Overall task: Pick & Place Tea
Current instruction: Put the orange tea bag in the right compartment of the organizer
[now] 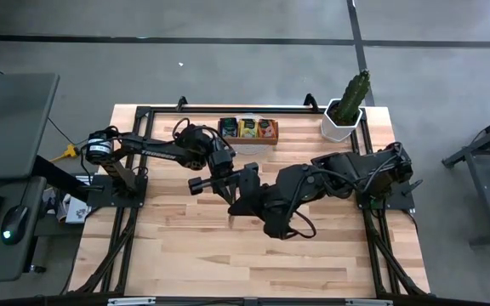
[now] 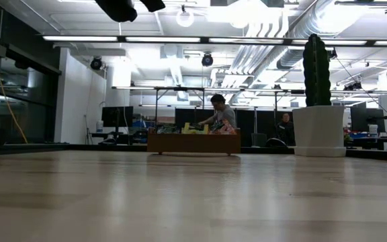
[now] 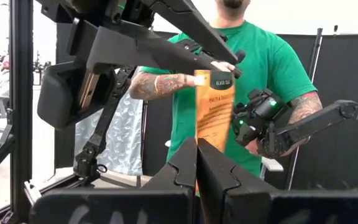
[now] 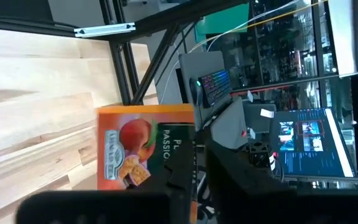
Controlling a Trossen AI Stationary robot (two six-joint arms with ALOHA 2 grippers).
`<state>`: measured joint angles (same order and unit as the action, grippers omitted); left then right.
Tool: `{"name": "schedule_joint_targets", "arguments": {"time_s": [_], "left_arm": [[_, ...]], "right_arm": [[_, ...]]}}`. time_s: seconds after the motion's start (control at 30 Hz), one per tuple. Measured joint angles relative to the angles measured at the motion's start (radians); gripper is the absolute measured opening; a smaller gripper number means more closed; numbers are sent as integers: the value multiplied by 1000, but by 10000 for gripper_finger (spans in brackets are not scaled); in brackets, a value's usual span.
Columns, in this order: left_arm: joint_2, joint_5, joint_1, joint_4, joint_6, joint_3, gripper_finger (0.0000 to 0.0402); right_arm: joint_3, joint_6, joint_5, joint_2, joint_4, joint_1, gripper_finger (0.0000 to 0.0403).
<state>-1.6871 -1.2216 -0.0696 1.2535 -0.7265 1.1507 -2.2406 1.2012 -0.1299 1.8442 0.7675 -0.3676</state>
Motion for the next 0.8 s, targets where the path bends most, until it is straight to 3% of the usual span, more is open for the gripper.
{"name": "schedule_joint_targets", "arguments": {"time_s": [0.43, 0.63, 0.8], "left_arm": [[0, 0, 0, 0, 0, 0, 0], [0, 1, 0, 0, 0, 0, 0], [0, 1, 0, -3, 7, 0, 0]], "right_arm": [[0, -53, 89, 0, 41, 29, 158], [0, -53, 131, 0, 43, 55, 168], [0, -52, 150, 8, 50, 59, 146]]}}
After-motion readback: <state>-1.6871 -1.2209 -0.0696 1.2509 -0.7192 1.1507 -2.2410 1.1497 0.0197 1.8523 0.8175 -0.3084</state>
